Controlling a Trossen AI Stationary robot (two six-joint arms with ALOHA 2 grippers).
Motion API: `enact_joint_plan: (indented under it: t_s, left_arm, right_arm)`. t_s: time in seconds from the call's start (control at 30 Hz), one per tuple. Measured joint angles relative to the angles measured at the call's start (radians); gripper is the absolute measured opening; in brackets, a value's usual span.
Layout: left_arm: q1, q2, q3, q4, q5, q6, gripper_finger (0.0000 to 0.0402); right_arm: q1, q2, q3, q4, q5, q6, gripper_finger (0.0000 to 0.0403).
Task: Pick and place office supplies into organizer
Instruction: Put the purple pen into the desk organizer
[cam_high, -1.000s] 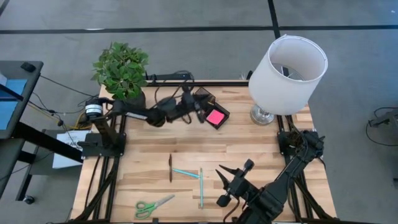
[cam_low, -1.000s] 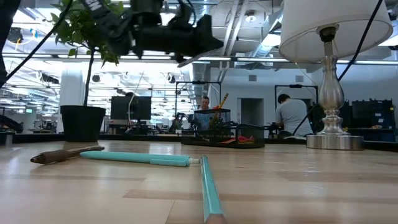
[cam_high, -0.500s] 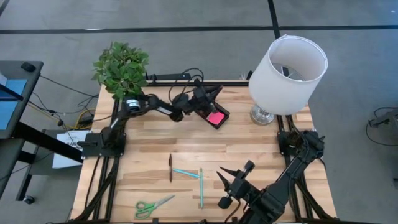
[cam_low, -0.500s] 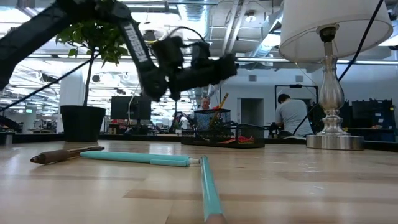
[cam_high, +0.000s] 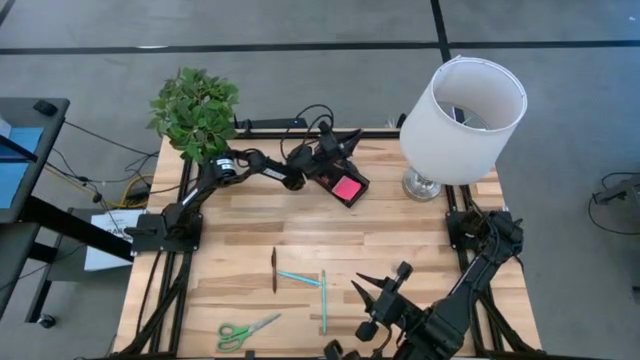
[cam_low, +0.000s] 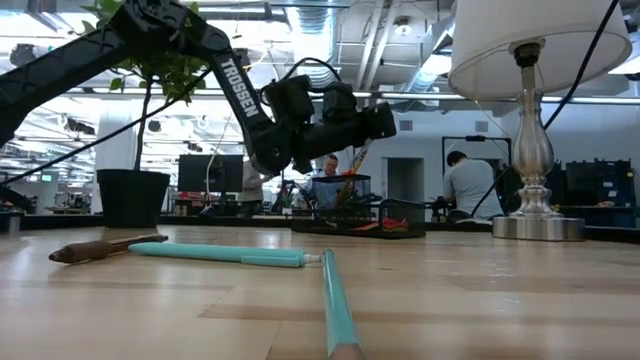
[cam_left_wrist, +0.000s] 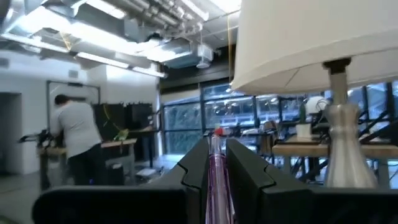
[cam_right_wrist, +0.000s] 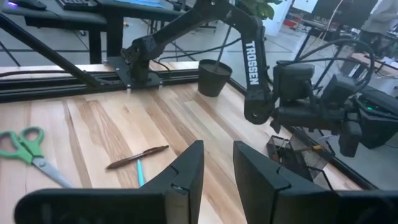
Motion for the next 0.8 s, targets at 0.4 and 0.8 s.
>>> enact_joint_plan:
  t_s: [0.4,0.8]
  left_arm:
    - [-0.003,0.0,-0.001,-0.013,-0.109,-0.002,0.0037]
    - [0.044,-0.013,-0.001,0.074,0.349,-0.155,0.0032]
  right_arm:
    - [0.0,0.0,0.0,0.006,0.0,0.0,0.0079]
    - [0.003,0.0,0.0,0.004,-0.052,-0.001,0.0079]
